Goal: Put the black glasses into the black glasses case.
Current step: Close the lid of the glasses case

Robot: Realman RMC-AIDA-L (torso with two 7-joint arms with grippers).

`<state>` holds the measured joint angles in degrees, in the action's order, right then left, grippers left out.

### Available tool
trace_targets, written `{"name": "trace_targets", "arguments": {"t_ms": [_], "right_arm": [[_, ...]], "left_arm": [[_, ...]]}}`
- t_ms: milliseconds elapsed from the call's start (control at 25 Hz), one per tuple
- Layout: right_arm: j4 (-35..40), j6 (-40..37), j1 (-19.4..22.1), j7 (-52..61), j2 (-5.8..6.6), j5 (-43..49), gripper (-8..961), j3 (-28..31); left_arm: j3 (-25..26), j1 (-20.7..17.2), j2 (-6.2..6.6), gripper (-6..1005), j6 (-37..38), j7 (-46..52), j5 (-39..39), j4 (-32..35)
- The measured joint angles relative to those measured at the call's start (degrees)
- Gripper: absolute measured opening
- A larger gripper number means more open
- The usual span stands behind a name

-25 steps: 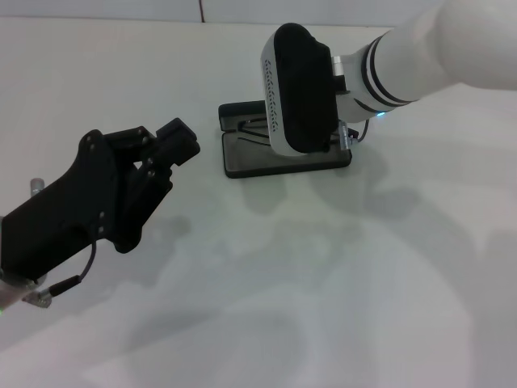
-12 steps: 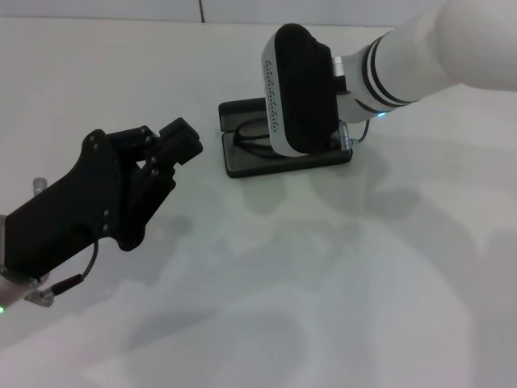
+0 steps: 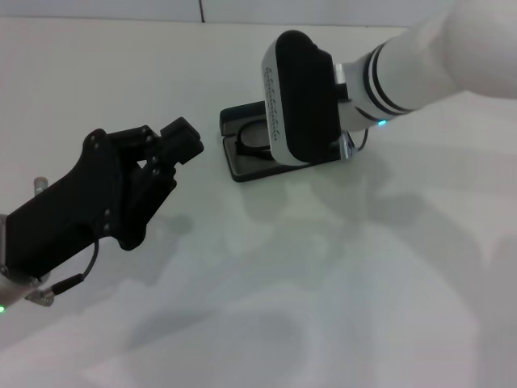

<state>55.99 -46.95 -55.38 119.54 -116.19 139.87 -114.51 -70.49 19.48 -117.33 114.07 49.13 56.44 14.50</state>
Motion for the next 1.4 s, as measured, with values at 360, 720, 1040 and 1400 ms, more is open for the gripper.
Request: {"name": "trace_targets", "arguments": {"t_ms": [360, 720, 1040, 1400], "right_arm": [[14.0, -3.8, 11.5, 1.1, 0.00, 1.0, 251, 4.4], [36.7, -14.6, 32.3, -1.1, 0.36, -15.1, 249, 22.9], [33.0, -35.7, 43.6, -12.1, 0.22, -34.2, 248, 49.1], [10.4, -47.1, 45.2, -21.7, 0.46, -38.4, 253, 66.5]], "left_arm": [[0.0, 0.3, 0.40, 71, 0.0, 0.3, -0.1, 0.1], [1.0, 3.5, 3.98, 71, -1.7, 5.3, -3.1, 0.8], [1.6, 14.7, 7.77, 75, -18.5, 20.3, 4.8, 8.3], [1.7, 28.0, 5.01, 97, -44.7, 32.4, 29.5, 13.3]]}}
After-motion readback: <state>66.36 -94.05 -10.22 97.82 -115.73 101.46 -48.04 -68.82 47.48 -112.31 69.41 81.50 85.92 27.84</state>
